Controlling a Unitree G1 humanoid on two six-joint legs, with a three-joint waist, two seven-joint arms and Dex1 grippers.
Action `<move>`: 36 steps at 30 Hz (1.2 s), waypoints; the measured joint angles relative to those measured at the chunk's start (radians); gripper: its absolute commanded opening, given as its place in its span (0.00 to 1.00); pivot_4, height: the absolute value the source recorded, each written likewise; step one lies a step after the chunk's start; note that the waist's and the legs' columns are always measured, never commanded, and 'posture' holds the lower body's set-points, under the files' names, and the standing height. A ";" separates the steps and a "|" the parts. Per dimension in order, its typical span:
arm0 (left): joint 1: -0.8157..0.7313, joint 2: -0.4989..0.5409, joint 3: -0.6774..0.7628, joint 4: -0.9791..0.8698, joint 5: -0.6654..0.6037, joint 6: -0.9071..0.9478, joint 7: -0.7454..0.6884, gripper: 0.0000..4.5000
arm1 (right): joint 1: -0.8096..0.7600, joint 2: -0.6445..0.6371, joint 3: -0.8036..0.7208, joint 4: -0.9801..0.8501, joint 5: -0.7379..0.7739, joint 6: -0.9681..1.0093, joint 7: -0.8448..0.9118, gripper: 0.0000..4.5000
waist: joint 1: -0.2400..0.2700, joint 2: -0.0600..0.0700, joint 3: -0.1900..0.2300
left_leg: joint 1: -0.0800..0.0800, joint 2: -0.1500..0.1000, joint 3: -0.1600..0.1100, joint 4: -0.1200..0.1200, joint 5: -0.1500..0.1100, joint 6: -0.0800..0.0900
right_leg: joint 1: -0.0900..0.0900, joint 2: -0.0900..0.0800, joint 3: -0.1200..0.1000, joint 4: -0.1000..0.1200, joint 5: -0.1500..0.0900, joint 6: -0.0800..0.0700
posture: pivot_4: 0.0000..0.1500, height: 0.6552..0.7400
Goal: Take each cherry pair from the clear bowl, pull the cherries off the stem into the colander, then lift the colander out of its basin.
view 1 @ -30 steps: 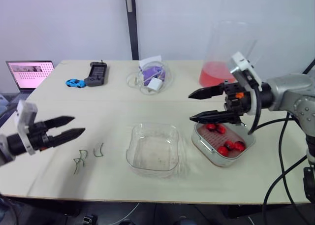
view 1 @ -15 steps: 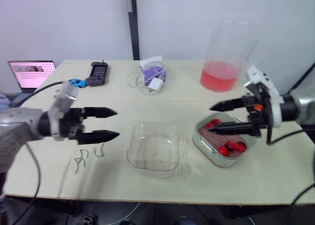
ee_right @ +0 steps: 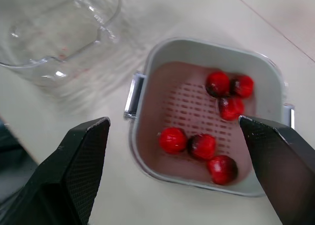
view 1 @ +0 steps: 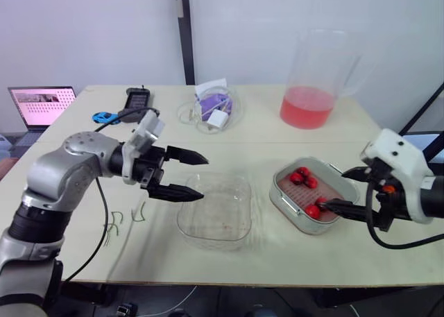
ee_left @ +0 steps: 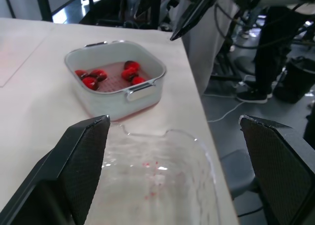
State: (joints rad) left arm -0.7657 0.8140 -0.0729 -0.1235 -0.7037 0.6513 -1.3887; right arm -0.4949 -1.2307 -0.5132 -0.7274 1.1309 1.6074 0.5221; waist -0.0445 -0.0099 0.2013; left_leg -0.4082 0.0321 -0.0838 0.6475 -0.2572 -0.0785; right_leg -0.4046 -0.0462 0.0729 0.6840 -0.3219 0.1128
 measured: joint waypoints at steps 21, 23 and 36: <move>0.211 0.009 0.070 -0.087 0.059 -0.076 0.061 1.00 | -0.398 0.034 0.934 0.341 0.820 -0.321 -1.154 0.49 | 0.001 0.000 0.000 | -0.003 0.000 0.000 0.000 0.000 0.000 | -0.003 0.000 0.000 0.000 0.000 0.000 | 1.00 0.92; 0.213 0.010 0.071 -0.086 0.061 -0.081 0.060 1.00 | -0.399 0.034 0.953 0.341 0.822 -0.335 -1.162 0.49 | 0.001 0.000 0.000 | -0.003 0.000 0.000 0.000 0.000 0.000 | -0.003 0.000 0.000 0.000 0.000 0.000 | 1.00 0.92; 0.213 0.010 0.071 -0.068 0.066 -0.119 0.043 1.00 | -0.403 0.030 0.981 0.337 0.833 -0.386 -1.202 0.04 | 0.000 0.000 0.000 | -0.003 0.000 0.000 0.000 0.000 0.000 | -0.003 0.000 0.000 0.000 0.000 0.000 | 1.00 0.92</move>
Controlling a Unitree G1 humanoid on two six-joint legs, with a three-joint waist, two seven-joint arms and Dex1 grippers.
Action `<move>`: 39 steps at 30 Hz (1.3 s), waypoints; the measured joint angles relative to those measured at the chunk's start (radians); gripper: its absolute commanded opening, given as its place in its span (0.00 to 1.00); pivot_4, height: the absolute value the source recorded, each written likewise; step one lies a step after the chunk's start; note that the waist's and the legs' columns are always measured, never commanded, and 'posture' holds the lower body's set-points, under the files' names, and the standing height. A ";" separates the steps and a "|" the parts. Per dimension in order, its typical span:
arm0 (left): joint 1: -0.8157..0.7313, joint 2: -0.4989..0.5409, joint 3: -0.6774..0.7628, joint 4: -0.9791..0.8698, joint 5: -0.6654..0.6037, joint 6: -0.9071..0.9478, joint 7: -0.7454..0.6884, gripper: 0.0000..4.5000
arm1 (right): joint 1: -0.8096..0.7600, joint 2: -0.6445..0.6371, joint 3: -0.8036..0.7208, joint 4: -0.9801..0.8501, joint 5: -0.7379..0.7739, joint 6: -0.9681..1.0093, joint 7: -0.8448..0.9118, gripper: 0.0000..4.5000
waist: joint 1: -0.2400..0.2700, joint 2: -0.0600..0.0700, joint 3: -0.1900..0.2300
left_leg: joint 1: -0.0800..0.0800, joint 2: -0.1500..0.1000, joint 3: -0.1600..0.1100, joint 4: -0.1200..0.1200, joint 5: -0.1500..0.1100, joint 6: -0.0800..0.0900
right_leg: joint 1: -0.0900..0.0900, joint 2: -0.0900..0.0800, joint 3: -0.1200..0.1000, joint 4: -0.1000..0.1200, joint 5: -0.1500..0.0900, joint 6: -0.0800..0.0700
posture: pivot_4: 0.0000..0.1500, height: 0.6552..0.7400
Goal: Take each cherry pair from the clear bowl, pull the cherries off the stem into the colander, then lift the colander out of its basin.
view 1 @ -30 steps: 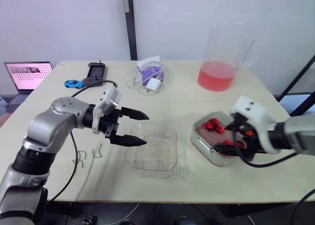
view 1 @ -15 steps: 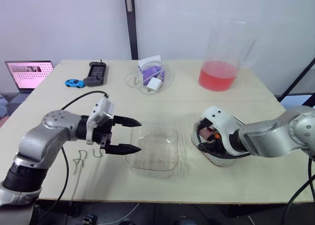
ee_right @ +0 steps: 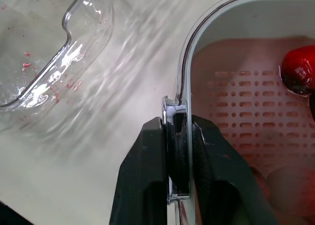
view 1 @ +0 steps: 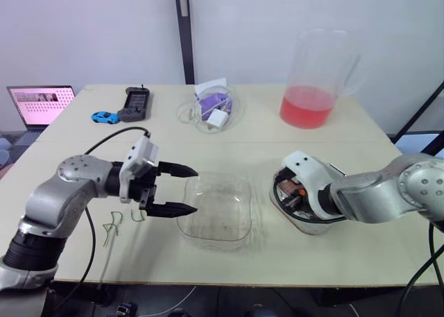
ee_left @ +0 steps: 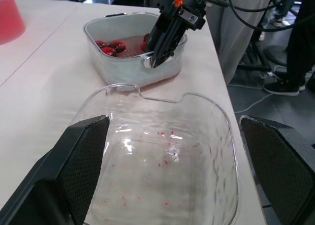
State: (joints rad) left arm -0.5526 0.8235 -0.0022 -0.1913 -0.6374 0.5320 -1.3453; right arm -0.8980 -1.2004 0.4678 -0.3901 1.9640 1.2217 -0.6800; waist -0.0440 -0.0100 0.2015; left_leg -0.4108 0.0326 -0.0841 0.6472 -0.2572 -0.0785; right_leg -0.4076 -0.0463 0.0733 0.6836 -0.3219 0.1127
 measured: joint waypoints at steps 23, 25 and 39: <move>-0.116 -0.030 -0.058 0.097 0.055 -0.042 -0.054 1.00 | 0.118 -0.151 -0.178 -0.152 -0.063 -0.003 0.231 0.04 | 0.002 0.000 0.000 | 0.000 0.000 0.000 0.000 0.000 0.000 | 0.000 0.000 0.000 0.000 0.000 0.000 | 1.00 0.92; -0.130 -0.043 -0.066 0.112 0.061 -0.042 -0.064 1.00 | 0.118 -0.156 -0.193 -0.169 -0.089 0.008 0.266 0.04 | 0.000 0.000 0.000 | 0.000 0.000 0.000 0.000 0.000 0.000 | 0.000 0.000 0.000 0.000 0.000 0.000 | 1.00 0.92; -0.201 -0.087 -0.103 0.163 0.096 -0.051 -0.103 1.00 | 0.094 -0.242 -0.294 -0.242 -0.227 0.088 0.540 0.04 | 0.001 0.000 0.000 | 0.000 0.000 0.000 0.000 0.000 0.000 | 0.000 0.000 0.000 0.000 0.000 0.000 | 1.00 0.92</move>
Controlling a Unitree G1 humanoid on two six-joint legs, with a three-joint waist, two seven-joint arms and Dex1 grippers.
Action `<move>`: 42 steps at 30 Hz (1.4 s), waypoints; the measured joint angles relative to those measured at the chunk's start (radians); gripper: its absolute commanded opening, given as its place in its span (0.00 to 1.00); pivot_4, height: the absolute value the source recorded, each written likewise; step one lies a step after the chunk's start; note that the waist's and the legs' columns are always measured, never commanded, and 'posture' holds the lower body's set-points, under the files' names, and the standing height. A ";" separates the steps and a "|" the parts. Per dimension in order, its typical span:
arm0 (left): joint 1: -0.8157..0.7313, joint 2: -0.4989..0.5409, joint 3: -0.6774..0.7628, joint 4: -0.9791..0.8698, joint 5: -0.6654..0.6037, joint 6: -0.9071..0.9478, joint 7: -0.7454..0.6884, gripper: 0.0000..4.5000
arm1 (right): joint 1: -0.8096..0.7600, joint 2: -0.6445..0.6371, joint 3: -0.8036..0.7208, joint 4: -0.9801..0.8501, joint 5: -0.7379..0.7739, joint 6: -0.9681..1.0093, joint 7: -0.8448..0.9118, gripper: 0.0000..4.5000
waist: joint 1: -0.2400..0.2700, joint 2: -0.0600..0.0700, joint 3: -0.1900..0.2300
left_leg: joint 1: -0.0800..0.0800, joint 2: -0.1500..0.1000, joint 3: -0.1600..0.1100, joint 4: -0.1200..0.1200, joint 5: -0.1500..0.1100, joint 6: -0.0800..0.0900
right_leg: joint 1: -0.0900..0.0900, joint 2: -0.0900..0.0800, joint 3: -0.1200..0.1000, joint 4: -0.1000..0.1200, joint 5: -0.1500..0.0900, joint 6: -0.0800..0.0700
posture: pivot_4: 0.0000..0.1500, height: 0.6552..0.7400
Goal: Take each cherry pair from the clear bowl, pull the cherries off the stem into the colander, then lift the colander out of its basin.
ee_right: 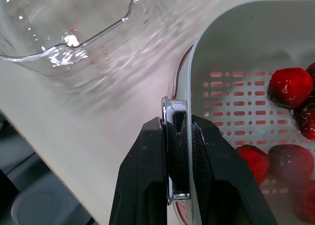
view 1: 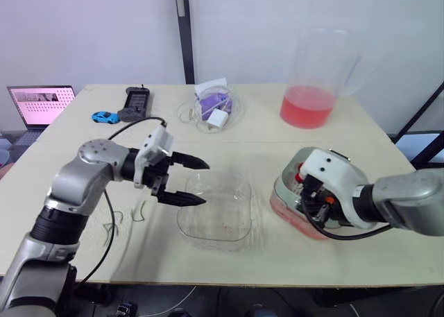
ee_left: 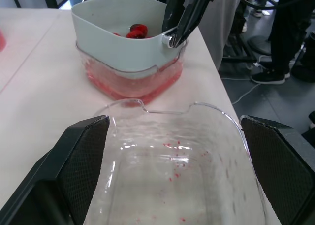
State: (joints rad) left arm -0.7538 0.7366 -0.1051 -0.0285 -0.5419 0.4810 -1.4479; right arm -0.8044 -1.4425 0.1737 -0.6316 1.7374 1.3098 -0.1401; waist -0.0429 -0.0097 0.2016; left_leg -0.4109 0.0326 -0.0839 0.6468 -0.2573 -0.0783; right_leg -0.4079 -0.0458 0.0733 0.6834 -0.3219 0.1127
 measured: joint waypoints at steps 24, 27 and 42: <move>-0.034 -0.031 -0.020 0.036 0.033 -0.016 -0.026 1.00 | -0.020 -0.108 -0.174 0.002 -0.272 0.059 0.462 0.04 | 0.002 0.000 0.000 | 0.000 0.000 0.000 0.000 0.000 0.000 | 0.000 0.000 0.000 0.000 0.000 0.000 | 1.00 0.92; -0.034 -0.031 -0.020 0.037 0.035 -0.018 -0.029 1.00 | -0.020 -0.108 -0.187 -0.004 -0.306 0.059 0.495 0.04 | 0.001 0.000 0.000 | 0.000 0.000 0.000 0.000 0.000 0.000 | 0.000 0.000 0.000 0.000 0.000 0.000 | 1.00 0.92; -0.034 -0.031 -0.020 0.059 0.042 -0.033 -0.036 1.00 | 0.041 -0.105 -0.208 -0.047 -0.414 0.059 0.604 0.04 | 0.001 0.000 0.000 | 0.000 0.000 0.000 0.000 0.000 0.000 | 0.000 0.000 0.000 0.000 0.000 0.000 | 1.00 0.92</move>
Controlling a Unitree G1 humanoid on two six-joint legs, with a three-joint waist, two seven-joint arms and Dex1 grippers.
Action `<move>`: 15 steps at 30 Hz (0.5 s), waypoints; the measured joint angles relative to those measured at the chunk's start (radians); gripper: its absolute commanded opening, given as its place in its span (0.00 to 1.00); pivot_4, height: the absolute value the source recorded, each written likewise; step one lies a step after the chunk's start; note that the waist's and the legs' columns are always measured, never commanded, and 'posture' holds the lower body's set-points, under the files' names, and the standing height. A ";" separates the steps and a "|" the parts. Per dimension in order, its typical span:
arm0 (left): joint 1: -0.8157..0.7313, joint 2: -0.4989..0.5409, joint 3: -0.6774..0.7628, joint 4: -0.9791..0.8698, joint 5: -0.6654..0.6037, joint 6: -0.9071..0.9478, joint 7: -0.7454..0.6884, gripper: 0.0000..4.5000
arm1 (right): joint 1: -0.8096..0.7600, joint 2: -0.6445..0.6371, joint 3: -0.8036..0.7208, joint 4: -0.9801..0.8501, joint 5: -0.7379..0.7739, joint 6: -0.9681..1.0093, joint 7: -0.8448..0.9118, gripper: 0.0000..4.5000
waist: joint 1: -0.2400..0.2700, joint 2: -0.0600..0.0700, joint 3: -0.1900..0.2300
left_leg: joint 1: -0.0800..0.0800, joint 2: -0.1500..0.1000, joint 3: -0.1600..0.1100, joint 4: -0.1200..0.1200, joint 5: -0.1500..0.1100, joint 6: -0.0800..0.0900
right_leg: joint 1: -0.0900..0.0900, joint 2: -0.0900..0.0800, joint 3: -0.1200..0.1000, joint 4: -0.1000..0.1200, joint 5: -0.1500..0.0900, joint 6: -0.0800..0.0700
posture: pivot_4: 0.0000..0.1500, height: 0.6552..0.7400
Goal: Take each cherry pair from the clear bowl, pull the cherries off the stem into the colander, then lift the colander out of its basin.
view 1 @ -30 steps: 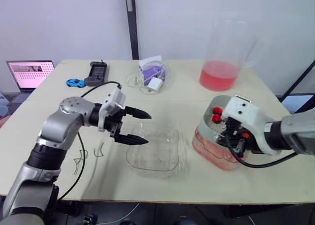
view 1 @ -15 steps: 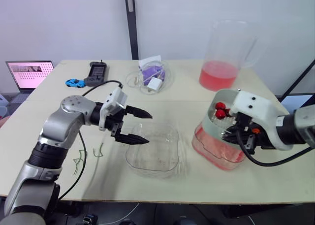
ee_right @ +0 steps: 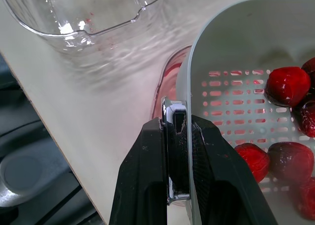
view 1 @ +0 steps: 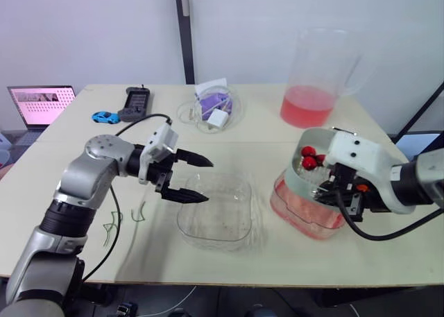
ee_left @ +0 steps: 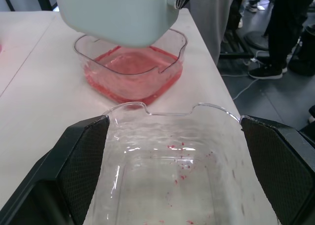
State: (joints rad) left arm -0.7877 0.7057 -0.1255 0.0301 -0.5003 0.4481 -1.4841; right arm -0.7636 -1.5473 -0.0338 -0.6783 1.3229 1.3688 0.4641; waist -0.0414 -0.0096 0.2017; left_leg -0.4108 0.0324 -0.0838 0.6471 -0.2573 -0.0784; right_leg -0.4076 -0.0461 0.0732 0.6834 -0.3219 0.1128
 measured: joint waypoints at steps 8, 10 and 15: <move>0.000 -0.002 0.000 0.007 0.014 -0.024 0.007 1.00 | 0.023 0.031 0.002 -0.026 -0.066 -0.020 0.025 0.04 | -0.001 0.000 0.000 | 0.000 0.000 0.000 0.000 0.000 0.000 | 0.000 0.000 0.000 0.000 0.000 0.000 | 1.00 0.92; 0.000 -0.013 0.001 0.023 0.033 -0.057 0.019 1.00 | 0.015 0.043 0.009 -0.024 -0.118 -0.054 0.050 0.04 | 0.000 0.000 0.000 | 0.000 0.000 0.000 0.000 0.000 0.000 | 0.000 0.000 0.000 0.000 0.000 0.000 | 1.00 0.92; 0.001 -0.025 0.002 0.079 0.055 -0.104 0.032 1.00 | -0.103 0.051 0.081 0.063 -0.303 -0.172 0.205 0.04 | -0.002 0.000 0.000 | 0.000 0.000 0.000 0.000 0.000 0.000 | 0.000 0.000 0.000 0.000 0.000 0.000 | 1.00 0.92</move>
State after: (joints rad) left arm -0.7865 0.6808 -0.1236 0.1088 -0.4452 0.3440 -1.4519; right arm -0.8669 -1.4966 0.0471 -0.6152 1.0203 1.1963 0.6690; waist -0.0436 -0.0094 0.2016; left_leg -0.4105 0.0323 -0.0833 0.6472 -0.2572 -0.0785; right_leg -0.4079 -0.0461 0.0732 0.6839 -0.3219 0.1129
